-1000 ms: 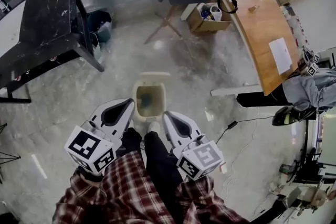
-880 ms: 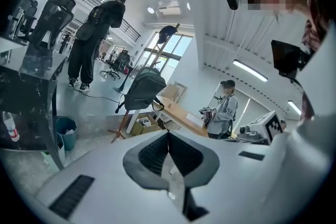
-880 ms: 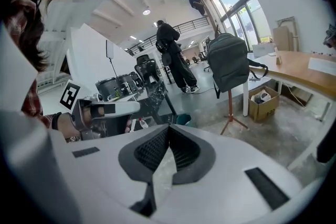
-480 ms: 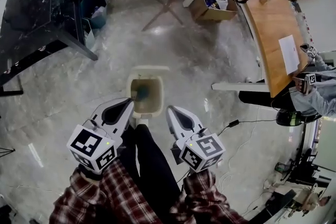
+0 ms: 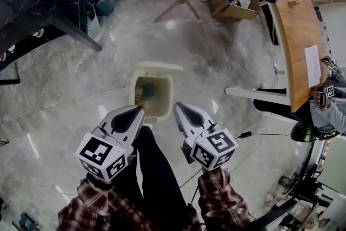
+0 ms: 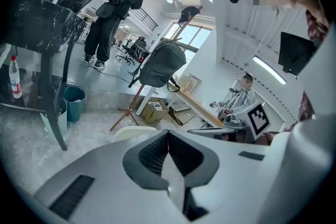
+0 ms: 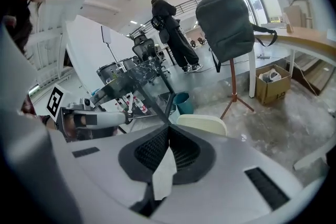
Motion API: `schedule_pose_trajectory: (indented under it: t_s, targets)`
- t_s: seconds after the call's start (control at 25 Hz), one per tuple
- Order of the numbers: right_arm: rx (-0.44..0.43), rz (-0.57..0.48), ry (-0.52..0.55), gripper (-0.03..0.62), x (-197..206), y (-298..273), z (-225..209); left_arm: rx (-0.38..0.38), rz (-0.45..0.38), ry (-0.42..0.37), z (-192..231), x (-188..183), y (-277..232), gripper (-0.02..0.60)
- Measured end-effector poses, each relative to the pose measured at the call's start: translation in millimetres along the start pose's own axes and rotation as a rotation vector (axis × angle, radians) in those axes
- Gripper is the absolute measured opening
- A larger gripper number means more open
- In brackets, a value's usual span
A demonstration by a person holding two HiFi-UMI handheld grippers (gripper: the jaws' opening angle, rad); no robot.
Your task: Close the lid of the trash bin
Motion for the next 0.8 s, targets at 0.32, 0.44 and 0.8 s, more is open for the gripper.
schedule_pose_trajectory:
  t_s: [0.32,0.44,0.8]
  targets:
    - [-0.032,0.096,0.055,0.014,26.1,-61.9,-28.7,-0.016,0.03,-0.009,36.3,13.1,-40.9,0.012]
    - [-0.033,0.126,0.092,0.014,32.4,-78.8,-37.2,-0.012,0.053,-0.005,46.6,21.9,-53.6,0.012]
    - [-0.088,0.216,0.185,0.014,22.6,-104.6,-53.7,0.013,0.067,0.003,70.9,28.5,-82.6,0.012]
Point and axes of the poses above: the fingertips, and each gripper's own axes: y backward along the fingers, z to its left, x out of its underside, the point moved 4 cm from there along y, backward along the fingers, and after that the axes turned 10 degrees about z, right-handed, at the moved point
